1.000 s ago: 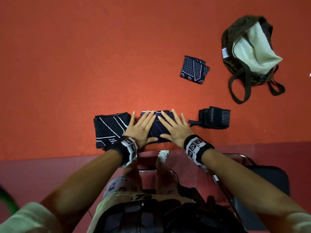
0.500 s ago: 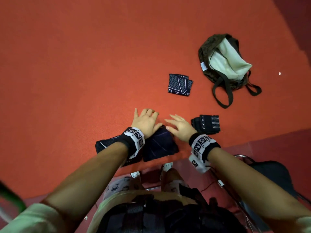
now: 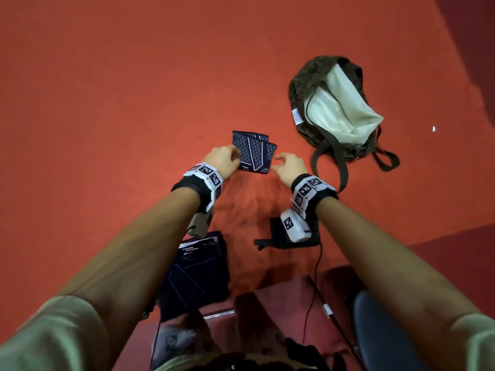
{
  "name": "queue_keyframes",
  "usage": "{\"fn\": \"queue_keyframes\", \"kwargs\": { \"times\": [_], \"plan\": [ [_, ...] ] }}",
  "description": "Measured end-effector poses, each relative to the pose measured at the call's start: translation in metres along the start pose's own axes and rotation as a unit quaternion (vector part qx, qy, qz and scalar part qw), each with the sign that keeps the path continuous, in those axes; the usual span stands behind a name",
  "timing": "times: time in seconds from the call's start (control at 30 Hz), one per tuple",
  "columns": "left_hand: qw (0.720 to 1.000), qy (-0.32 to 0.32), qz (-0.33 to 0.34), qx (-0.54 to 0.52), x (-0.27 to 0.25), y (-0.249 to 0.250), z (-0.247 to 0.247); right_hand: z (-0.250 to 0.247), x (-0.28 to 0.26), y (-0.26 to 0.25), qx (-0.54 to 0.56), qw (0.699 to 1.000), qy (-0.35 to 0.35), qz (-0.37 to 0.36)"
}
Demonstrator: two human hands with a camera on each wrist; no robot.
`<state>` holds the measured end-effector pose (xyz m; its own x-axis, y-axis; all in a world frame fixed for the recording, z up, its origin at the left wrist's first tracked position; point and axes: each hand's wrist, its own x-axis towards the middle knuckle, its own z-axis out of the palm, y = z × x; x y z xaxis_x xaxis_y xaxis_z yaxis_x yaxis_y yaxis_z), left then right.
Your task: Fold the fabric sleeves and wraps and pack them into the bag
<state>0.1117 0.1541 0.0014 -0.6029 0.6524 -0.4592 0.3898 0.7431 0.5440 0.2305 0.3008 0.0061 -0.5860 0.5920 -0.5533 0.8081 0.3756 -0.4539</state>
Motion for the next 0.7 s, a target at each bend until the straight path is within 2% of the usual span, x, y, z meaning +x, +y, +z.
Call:
{"fn": "queue_keyframes", "kwargs": {
  "times": [0.13, 0.27, 0.37, 0.43, 0.53, 0.63, 0.7],
  "plan": [
    [1.0, -0.001, -0.004, 0.01, 0.039, -0.001, 0.026, 0.01, 0.057, -0.007, 0.001, 1.0, 0.006, -0.025],
    [0.998, 0.005, 0.007, 0.063, 0.068, -0.003, 0.049, 0.035, 0.096, 0.002, -0.003, 1.0, -0.001, 0.002],
    [0.993, 0.046, 0.052, 0.091, 0.085, -0.007, 0.061, 0.048, 0.106, 0.014, -0.005, 1.0, 0.006, 0.013],
    [0.989, 0.052, 0.085, 0.105, 0.095, -0.009, 0.07, 0.051, 0.111, 0.02, -0.002, 1.0, 0.02, -0.003],
    [0.986, 0.028, 0.078, 0.148, 0.103, -0.006, 0.078, 0.048, 0.114, 0.026, 0.001, 1.0, 0.022, -0.021],
    [0.977, 0.038, 0.059, 0.199, 0.103, -0.001, 0.077, 0.045, 0.113, 0.028, -0.013, 0.999, 0.015, -0.036],
    [0.973, 0.03, 0.057, 0.22, 0.1, 0.003, 0.071, 0.039, 0.109, 0.024, 0.021, 0.998, 0.02, -0.053]
  ]
}}
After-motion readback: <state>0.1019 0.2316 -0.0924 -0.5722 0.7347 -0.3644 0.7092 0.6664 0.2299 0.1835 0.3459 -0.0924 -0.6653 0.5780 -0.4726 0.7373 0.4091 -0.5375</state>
